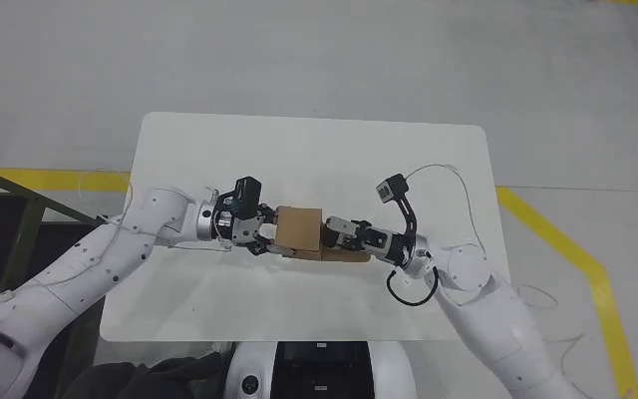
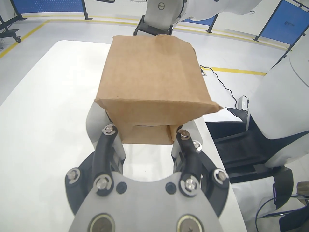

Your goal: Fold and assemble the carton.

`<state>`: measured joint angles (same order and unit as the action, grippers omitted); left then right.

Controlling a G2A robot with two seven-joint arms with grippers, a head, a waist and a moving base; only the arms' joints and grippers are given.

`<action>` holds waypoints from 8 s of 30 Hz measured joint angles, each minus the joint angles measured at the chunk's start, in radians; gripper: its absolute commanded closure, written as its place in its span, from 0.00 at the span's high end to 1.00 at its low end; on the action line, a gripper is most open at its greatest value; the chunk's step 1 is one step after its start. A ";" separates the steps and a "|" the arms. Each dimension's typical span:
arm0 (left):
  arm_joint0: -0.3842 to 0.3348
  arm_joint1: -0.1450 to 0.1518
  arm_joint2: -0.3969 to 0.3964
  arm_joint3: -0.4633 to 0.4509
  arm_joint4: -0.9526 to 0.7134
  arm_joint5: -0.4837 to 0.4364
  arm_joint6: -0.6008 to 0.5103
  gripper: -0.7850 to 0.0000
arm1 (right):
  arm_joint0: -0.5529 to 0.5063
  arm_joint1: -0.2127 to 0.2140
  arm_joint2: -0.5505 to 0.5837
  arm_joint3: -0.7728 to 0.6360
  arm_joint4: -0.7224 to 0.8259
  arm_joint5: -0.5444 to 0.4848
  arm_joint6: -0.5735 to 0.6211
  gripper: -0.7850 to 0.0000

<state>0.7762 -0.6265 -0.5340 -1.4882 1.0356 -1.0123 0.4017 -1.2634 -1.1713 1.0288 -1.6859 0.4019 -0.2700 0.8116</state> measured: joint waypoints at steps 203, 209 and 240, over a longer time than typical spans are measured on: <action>0.282 -0.107 -0.396 -0.104 0.103 0.068 -0.310 0.47 | -0.080 -0.006 0.017 -0.135 -0.217 0.266 -0.253 0.44; 0.283 -0.114 -0.404 -0.094 0.096 0.062 -0.321 0.48 | -0.069 -0.009 0.010 -0.122 -0.217 0.268 -0.253 0.48; 0.289 -0.146 -0.430 -0.048 0.086 0.060 -0.384 0.49 | -0.138 0.003 0.098 -0.144 -0.223 0.225 -0.281 0.56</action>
<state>1.0650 -0.7723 -0.9641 -1.5358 1.1212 -0.9520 0.0176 -1.4015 -1.1684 1.1270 -1.8301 0.1790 -0.0446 0.5308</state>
